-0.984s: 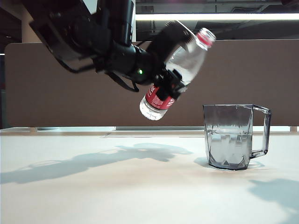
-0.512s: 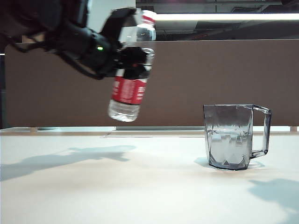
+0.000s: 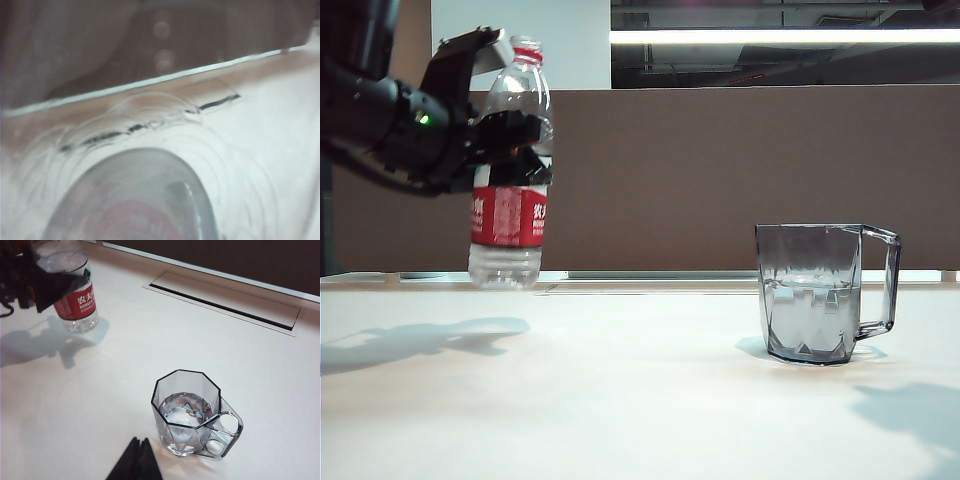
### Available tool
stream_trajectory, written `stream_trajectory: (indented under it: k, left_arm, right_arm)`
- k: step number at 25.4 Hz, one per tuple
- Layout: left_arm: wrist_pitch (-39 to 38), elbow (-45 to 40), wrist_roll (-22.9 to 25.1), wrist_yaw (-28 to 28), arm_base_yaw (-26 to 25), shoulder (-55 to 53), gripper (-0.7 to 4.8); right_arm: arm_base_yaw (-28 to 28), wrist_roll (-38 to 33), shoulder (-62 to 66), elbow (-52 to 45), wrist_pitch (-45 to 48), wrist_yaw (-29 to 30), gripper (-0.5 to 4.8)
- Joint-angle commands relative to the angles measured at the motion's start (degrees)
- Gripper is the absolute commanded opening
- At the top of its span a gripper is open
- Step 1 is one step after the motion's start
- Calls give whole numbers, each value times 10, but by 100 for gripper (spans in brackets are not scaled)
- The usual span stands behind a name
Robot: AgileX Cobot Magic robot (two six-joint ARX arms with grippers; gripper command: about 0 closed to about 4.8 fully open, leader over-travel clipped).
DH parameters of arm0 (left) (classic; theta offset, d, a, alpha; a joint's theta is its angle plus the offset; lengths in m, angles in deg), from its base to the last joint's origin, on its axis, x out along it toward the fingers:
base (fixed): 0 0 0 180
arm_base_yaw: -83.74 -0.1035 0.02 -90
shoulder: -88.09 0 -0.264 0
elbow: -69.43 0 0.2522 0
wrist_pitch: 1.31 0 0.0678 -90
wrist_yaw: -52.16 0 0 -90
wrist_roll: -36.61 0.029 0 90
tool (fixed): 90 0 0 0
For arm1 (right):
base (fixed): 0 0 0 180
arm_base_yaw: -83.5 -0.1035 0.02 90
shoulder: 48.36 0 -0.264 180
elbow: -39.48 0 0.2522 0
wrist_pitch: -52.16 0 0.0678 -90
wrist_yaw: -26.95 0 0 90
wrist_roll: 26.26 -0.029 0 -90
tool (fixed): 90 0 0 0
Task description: Pick up the mineral water bottle with the left hand on the table and pour water into the mug until it's half full.
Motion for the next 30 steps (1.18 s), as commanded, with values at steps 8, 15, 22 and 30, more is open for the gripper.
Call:
stream_trajectory:
  k: [8,15,22,30]
  left_arm:
    - [118,-85,-17,-3,1,-8,214]
    - [153,-102,-33,-3,1,-40,214]
    - [135,-102,-27,-3,1,-57,214]
    - [143,-102,-21,-3,1,-57,216]
  right_arm:
    - [0,0,-2,5,10,1,-1]
    - [0,0,-2,5,10,1,-1]
    - [0,0,-2,5,10,1,-1]
    - [0,0,-1,5,10,1,-1]
